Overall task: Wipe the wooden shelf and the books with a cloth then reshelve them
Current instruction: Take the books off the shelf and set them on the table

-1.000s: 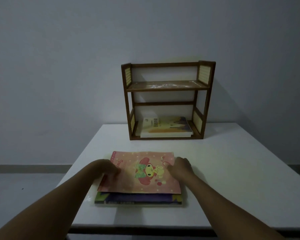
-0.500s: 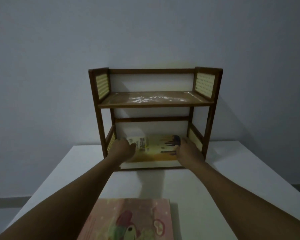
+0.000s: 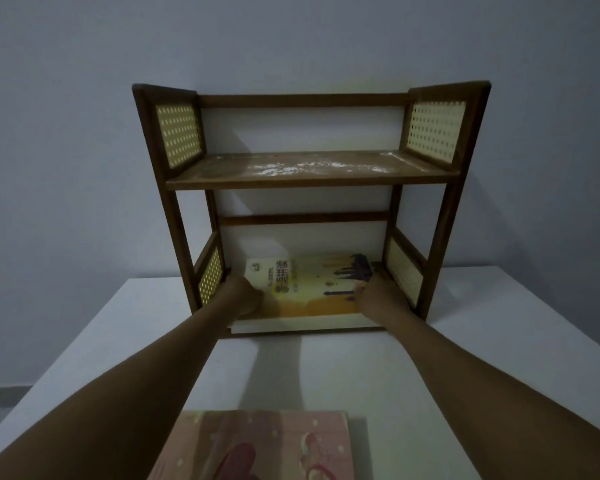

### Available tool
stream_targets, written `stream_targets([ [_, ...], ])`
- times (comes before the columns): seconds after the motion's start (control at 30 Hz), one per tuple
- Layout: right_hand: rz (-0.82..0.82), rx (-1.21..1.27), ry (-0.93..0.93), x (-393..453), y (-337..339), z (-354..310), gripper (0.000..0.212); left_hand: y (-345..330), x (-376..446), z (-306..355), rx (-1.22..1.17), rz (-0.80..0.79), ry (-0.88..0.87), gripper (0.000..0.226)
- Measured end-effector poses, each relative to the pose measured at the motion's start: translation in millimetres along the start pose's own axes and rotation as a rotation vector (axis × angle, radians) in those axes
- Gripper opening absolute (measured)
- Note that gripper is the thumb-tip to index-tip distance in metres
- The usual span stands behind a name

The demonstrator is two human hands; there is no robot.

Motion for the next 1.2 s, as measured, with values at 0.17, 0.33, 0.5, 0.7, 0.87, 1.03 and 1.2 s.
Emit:
stream_targets([
  [0.17,-0.130,0.246,-0.140,12.3,7.7,-2.7,0.025,8.9,-4.1,8.5,-0.313,-0.082,0.197,0.027],
  [0.33,-0.229,0.453,-0.223,24.2,10.3,-3.5,0.038,13.3,-5.9,14.4,-0.483,-0.149,0.234,0.025],
  [0.5,-0.226,0.528,-0.225,20.2,7.9,2.6,0.039,14.6,-9.3,13.3,-0.526,-0.188,0.280,0.027],
  [0.7,-0.188,0.579,-0.180,2.2,27.2,-4.1,0.041,19.5,-27.1,21.4,-0.660,-0.242,0.320,0.019],
  [0.87,-0.167,0.597,-0.151,-30.3,58.6,-12.1,0.040,42.2,-63.4,36.0,-0.626,-0.222,0.286,0.029],
  [1.03,-0.144,0.645,-0.134,-86.4,83.6,-11.9,0.038,73.5,-118.7,53.6,-0.522,-0.148,0.217,0.018],
  [1.2,-0.158,0.672,-0.158,-150.7,86.0,-13.5,0.037,106.4,-180.6,46.3,-0.457,-0.138,0.236,0.020],
])
Point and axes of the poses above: each hand's wrist, its own x-axis towards the middle knuckle, its own y-axis out of the back of the hand, z = x × y, the point moved 1 cm from there along x, towards the middle knuckle, and after that the axes turned 3 degrees about -y, right-handed, at the moved point
